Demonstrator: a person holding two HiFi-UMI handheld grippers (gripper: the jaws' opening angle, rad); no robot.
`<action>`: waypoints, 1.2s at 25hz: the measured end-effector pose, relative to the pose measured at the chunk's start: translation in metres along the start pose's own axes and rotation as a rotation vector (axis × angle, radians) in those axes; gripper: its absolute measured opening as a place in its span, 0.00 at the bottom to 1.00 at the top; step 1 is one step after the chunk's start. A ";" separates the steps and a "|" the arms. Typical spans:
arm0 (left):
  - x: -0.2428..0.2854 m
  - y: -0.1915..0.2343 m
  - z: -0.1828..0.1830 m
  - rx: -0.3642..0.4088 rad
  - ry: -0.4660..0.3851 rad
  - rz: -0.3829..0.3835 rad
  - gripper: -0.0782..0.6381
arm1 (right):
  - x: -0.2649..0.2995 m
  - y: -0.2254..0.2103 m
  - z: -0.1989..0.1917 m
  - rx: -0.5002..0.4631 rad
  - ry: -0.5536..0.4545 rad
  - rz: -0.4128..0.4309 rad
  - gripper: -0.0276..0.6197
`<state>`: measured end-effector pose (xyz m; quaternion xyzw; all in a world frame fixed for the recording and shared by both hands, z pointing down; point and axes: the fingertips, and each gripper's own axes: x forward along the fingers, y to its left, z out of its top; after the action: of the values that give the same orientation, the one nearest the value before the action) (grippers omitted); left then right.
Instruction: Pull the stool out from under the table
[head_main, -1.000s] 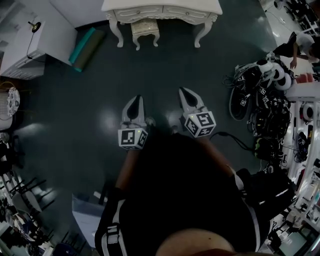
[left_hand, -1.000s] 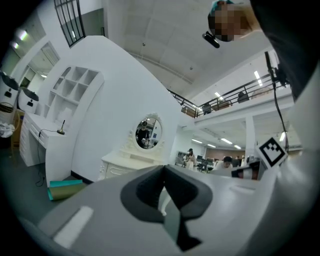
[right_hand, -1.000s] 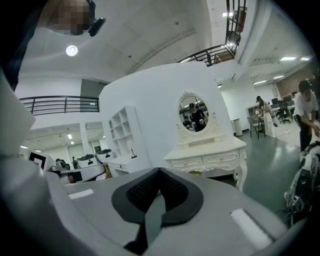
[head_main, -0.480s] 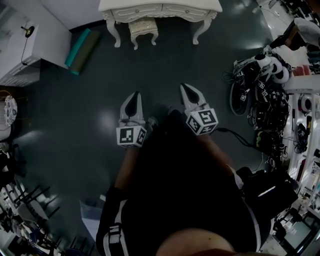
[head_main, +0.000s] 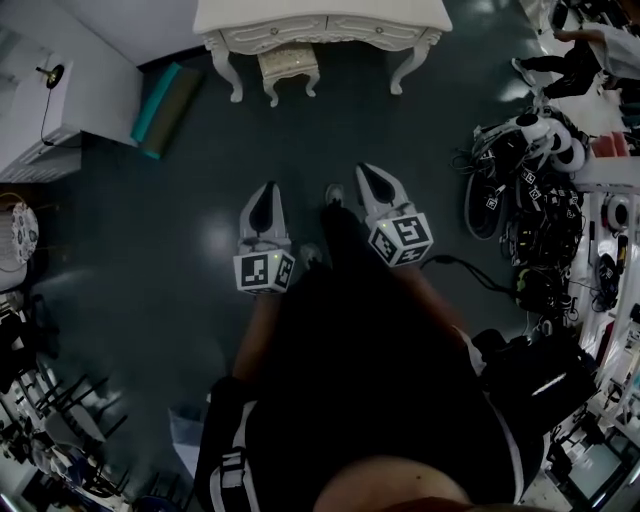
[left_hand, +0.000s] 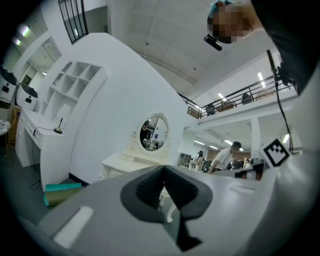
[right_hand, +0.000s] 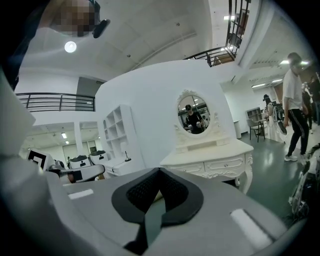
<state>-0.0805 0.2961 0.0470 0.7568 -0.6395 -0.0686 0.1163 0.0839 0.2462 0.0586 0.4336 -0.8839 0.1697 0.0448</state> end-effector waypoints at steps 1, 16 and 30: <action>0.010 0.001 0.001 -0.001 0.000 0.000 0.12 | 0.008 -0.006 0.002 0.005 0.002 0.003 0.04; 0.181 0.008 0.010 -0.008 0.013 0.056 0.12 | 0.149 -0.114 0.046 0.073 0.023 0.088 0.04; 0.291 0.077 -0.005 -0.020 0.032 0.079 0.12 | 0.289 -0.159 0.021 0.248 0.063 0.087 0.04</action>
<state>-0.1019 -0.0015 0.0852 0.7308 -0.6662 -0.0583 0.1368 0.0309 -0.0681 0.1457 0.3916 -0.8722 0.2929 0.0112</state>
